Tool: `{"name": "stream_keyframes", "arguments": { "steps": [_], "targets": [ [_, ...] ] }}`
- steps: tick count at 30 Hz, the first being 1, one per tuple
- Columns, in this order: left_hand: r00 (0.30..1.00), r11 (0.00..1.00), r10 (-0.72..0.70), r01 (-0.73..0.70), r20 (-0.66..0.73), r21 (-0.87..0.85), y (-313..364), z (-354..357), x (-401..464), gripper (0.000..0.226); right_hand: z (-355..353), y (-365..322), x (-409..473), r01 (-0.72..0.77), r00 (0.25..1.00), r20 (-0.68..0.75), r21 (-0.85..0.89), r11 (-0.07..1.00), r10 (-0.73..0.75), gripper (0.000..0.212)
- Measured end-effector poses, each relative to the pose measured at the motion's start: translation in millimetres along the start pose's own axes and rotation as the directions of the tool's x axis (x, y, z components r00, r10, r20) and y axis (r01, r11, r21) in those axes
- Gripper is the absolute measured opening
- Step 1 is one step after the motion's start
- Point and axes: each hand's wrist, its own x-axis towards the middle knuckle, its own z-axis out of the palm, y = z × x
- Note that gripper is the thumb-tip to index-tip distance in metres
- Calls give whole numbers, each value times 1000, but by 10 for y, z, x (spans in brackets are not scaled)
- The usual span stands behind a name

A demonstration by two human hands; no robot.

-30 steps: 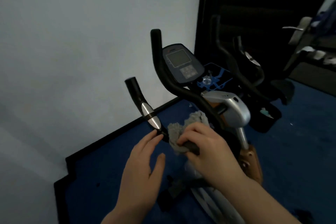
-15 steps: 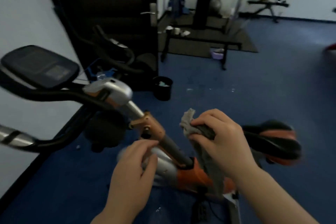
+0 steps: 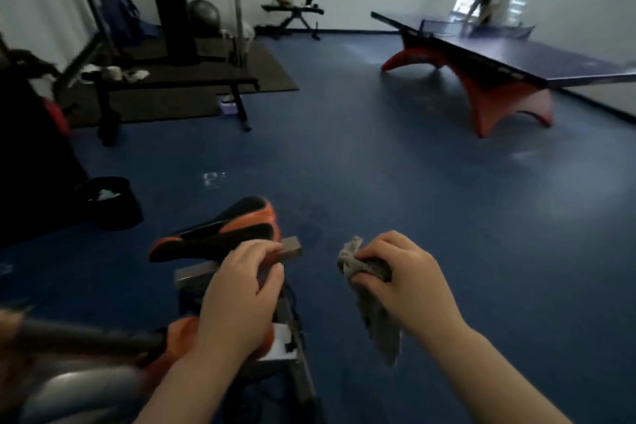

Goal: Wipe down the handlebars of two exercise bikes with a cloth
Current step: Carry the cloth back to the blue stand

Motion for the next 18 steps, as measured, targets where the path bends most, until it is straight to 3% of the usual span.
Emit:
{"name": "stream_keyframes", "arguments": {
  "steps": [6, 12, 18],
  "targets": [
    [996, 1000, -1, 4, 93, -29, 632, 1206, 305, 24, -605, 1149, 96, -82, 997, -13, -52, 995, 81, 16],
    [987, 995, 12, -28, 163, 95, 828, 1699, 717, 23, -816, 1843, 404, -156, 987, -39, -25, 988, 155, 14],
    [992, 993, 12, -27, 124, 116, 831, 2162, 1461, 25, -743, 2349, 1054, -139, 990, -9, -12, 990, 139, 12]
  ]
}}
